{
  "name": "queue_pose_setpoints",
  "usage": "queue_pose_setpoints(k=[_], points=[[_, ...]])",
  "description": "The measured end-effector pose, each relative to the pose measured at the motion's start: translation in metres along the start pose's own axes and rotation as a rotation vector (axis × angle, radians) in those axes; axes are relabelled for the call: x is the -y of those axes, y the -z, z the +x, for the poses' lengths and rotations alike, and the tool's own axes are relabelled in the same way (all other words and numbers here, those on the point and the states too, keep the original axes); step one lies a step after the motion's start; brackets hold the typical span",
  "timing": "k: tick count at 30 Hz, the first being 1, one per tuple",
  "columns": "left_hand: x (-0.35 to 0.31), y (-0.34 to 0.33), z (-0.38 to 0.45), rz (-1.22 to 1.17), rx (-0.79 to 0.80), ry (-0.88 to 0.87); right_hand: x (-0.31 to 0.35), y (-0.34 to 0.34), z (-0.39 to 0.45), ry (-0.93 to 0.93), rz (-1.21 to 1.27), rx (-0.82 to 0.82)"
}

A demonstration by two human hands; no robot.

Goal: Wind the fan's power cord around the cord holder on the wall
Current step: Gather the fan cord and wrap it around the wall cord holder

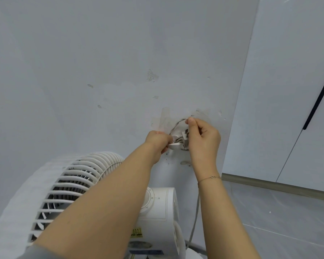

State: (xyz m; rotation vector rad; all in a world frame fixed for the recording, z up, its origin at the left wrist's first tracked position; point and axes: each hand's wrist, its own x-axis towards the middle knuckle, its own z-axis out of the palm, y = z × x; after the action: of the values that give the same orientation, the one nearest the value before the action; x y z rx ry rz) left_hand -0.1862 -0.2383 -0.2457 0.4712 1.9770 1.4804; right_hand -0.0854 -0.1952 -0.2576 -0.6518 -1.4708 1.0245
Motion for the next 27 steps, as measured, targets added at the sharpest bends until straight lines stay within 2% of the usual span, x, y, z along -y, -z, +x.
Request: queue_pose_setpoints(k=[5, 9, 12, 15, 19, 23, 27], points=[[-0.001, 0.010, -0.006, 0.069, 0.098, -0.105, -0.012, 0.009, 0.008, -0.104, 0.097, -0.048], [0.005, 0.013, -0.012, 0.212, 0.173, -0.279, -0.016, 0.016, 0.006, -0.108, 0.070, -0.107], [0.008, 0.006, -0.010, 0.345, 0.112, -0.394, -0.019, 0.027, 0.005, -0.105, 0.049, -0.172], [0.007, 0.004, -0.007, 0.344, 0.047, -0.449, -0.026, 0.038, 0.001, -0.133, 0.044, -0.208], [0.007, 0.005, -0.007, 0.339, -0.006, -0.462, -0.051, 0.053, -0.011, -0.308, 0.097, -0.248], [0.007, 0.005, -0.004, 0.343, -0.032, -0.468, -0.071, 0.059, -0.031, -0.505, 0.194, -0.200], [0.007, 0.005, -0.002, 0.332, -0.037, -0.465, -0.081, 0.052, -0.049, -0.546, 0.255, -0.039]])
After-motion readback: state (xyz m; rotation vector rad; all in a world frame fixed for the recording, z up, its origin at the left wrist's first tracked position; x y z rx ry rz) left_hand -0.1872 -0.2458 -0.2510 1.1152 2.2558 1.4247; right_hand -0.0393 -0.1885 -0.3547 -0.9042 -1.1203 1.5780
